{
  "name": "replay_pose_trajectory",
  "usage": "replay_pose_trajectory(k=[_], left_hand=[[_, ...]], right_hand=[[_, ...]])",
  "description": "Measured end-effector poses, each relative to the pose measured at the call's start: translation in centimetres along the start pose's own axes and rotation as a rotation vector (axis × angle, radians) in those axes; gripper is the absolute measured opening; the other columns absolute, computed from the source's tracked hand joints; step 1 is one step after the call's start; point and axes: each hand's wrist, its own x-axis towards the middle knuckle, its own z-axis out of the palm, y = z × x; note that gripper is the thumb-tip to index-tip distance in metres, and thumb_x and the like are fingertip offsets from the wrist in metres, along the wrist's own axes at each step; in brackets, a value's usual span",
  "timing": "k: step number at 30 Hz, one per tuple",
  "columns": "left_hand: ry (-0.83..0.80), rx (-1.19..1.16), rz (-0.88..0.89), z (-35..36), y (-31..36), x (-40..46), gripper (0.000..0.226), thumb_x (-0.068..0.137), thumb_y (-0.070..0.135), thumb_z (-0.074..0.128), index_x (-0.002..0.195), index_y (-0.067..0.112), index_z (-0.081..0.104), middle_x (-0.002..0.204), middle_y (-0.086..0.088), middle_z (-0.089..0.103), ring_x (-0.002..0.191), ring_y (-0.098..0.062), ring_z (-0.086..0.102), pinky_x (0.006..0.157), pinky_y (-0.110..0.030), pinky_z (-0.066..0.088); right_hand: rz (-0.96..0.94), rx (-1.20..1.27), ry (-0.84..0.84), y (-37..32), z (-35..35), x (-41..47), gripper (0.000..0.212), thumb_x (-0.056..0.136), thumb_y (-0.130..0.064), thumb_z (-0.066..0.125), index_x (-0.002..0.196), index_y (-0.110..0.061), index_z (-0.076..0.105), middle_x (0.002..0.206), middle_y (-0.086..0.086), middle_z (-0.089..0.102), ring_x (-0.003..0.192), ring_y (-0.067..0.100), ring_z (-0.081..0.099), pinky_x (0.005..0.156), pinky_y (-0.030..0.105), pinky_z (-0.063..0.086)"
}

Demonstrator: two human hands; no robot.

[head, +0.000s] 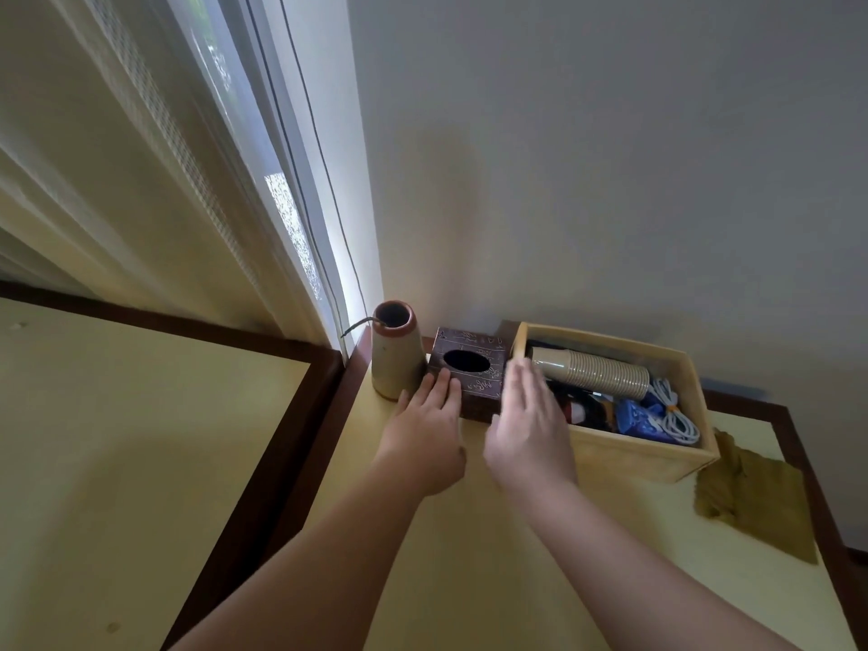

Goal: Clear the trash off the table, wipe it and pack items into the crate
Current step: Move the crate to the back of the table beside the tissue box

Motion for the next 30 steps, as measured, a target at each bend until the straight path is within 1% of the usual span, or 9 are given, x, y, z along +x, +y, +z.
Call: replay_pose_trajectory(k=[2,4,12,20,24,25,26,28,30], left_hand=[[0.004,-0.009,0.002,-0.2,-0.1,0.4,0.088,0.104,0.041,0.052,0.169,0.016,-0.003,0.177,-0.001,-0.011,0.163,-0.020,-0.009,0.130,-0.046,0.001],[0.005,-0.024,-0.005,-0.2,0.0,0.5,0.086,0.105,0.041,0.050,0.169,0.016,-0.002,0.177,-0.001,-0.010,0.163,-0.020,-0.009,0.130,-0.045,0.000],[0.055,-0.039,-0.027,-0.7,-0.7,0.1,0.076,0.107,0.041,0.045,0.169,0.019,0.008,0.177,0.004,-0.001,0.163,-0.015,-0.003,0.130,-0.048,0.000],[0.037,-0.051,-0.045,-0.7,-1.3,-0.4,0.078,0.107,0.041,0.047,0.169,0.020,0.005,0.177,0.003,-0.004,0.163,-0.016,-0.007,0.131,-0.050,0.001],[0.026,-0.028,-0.045,-1.0,-1.6,-0.6,0.081,0.106,0.044,0.050,0.169,0.021,0.004,0.177,0.004,-0.005,0.163,-0.015,-0.007,0.131,-0.053,0.002],[0.012,-0.010,-0.054,-1.1,-1.6,-0.6,0.082,0.106,0.045,0.050,0.169,0.021,0.003,0.177,0.004,-0.006,0.163,-0.015,-0.007,0.130,-0.053,0.001],[0.008,-0.026,-0.052,-1.2,-1.3,-0.5,0.084,0.105,0.045,0.050,0.169,0.020,0.001,0.177,0.003,-0.008,0.162,-0.016,-0.009,0.130,-0.053,0.001],[-0.016,-0.058,-0.062,-1.2,-0.8,-0.7,0.091,0.104,0.047,0.053,0.169,0.019,-0.005,0.176,0.001,-0.014,0.162,-0.020,-0.014,0.131,-0.053,-0.001],[0.043,-0.116,-0.052,-0.7,-0.4,-2.0,0.095,0.104,0.045,0.055,0.168,0.019,-0.011,0.174,0.001,-0.022,0.159,-0.021,-0.022,0.131,-0.052,-0.001]], right_hand=[[0.163,0.036,-0.001,0.4,0.4,0.0,0.069,0.108,-0.025,0.046,0.164,-0.003,0.013,0.172,0.014,0.021,0.160,0.028,0.015,0.130,0.037,0.010],[0.197,0.029,-0.041,0.5,0.7,0.4,0.065,0.110,-0.029,0.042,0.164,-0.004,0.016,0.169,0.013,0.029,0.159,0.025,0.020,0.129,0.035,0.009],[0.168,0.039,-0.076,-0.5,0.6,1.4,0.061,0.110,-0.029,0.042,0.163,-0.006,0.022,0.167,0.012,0.036,0.158,0.025,0.024,0.127,0.034,0.013],[0.163,0.017,-0.095,-1.4,0.7,1.6,0.060,0.110,-0.028,0.043,0.163,-0.006,0.023,0.166,0.012,0.037,0.156,0.024,0.028,0.127,0.034,0.015],[0.136,0.009,-0.123,-1.3,0.2,1.7,0.061,0.110,-0.031,0.045,0.162,-0.006,0.024,0.161,0.013,0.043,0.149,0.027,0.038,0.121,0.035,0.025],[0.121,-0.013,-0.138,-1.2,0.0,1.7,0.063,0.110,-0.032,0.046,0.162,-0.006,0.022,0.162,0.013,0.042,0.149,0.028,0.038,0.121,0.034,0.025],[0.112,-0.001,-0.144,-1.1,-0.3,1.6,0.066,0.109,-0.032,0.046,0.163,-0.005,0.018,0.165,0.014,0.037,0.153,0.027,0.033,0.123,0.034,0.022],[0.070,0.032,-0.183,-0.9,-1.2,1.5,0.077,0.109,-0.033,0.047,0.165,-0.006,0.003,0.174,0.011,0.013,0.161,0.023,0.012,0.128,0.031,0.008],[-0.019,0.055,-0.157,-0.6,-1.8,-0.8,0.083,0.109,-0.034,0.045,0.165,-0.009,-0.012,0.174,0.004,-0.012,0.161,0.017,-0.012,0.128,0.030,-0.008]])
